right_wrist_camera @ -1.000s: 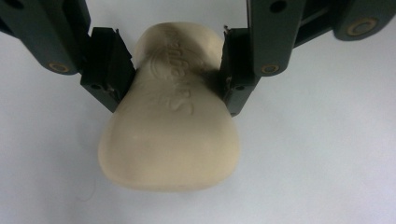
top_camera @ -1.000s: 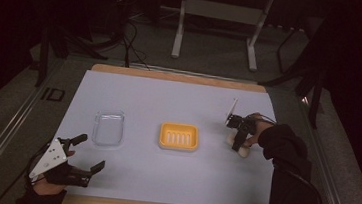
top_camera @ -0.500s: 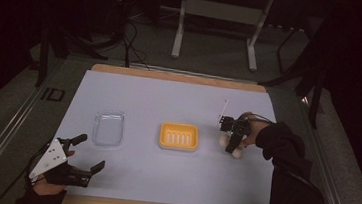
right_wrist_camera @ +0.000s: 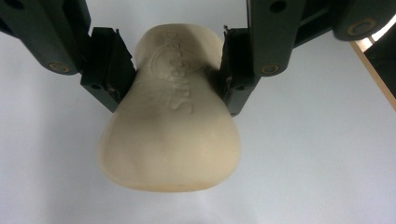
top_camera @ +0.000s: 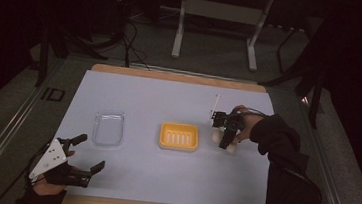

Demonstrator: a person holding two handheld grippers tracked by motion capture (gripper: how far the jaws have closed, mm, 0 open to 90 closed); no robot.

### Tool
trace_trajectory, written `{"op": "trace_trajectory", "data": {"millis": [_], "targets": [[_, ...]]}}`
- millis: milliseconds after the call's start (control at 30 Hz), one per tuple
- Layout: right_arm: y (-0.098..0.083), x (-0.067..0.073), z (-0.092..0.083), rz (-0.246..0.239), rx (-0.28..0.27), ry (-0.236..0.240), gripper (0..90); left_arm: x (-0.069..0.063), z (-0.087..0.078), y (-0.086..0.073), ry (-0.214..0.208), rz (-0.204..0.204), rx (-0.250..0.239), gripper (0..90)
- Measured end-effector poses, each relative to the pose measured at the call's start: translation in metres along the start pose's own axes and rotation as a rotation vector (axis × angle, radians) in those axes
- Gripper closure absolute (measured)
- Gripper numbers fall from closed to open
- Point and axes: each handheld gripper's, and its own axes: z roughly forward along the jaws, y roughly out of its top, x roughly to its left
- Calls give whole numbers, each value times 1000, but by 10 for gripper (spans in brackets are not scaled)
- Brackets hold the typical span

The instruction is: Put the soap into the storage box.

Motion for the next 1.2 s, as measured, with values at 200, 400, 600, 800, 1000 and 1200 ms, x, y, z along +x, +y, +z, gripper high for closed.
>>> {"op": "trace_trajectory", "data": {"millis": [200,400,600,800,1000,1200], "targets": [[12,7,-9,-48,-24,-13,497,0,0,0,2,5,-2,11],[25,12,-18,-76,-48,-14,497,0,0,0,2,4,-3,11],[37,16,-26,-103,-68,-24,496,-1,0,0,1,5,-2,11],[50,21,-31,-131,-95,-20,497,-1,0,0,0,10,1,12],[60,22,-30,-148,-127,-17,496,-1,0,0,-1,14,4,11],[69,24,-31,-171,-157,-8,496,-1,0,0,-3,12,4,11]]}}
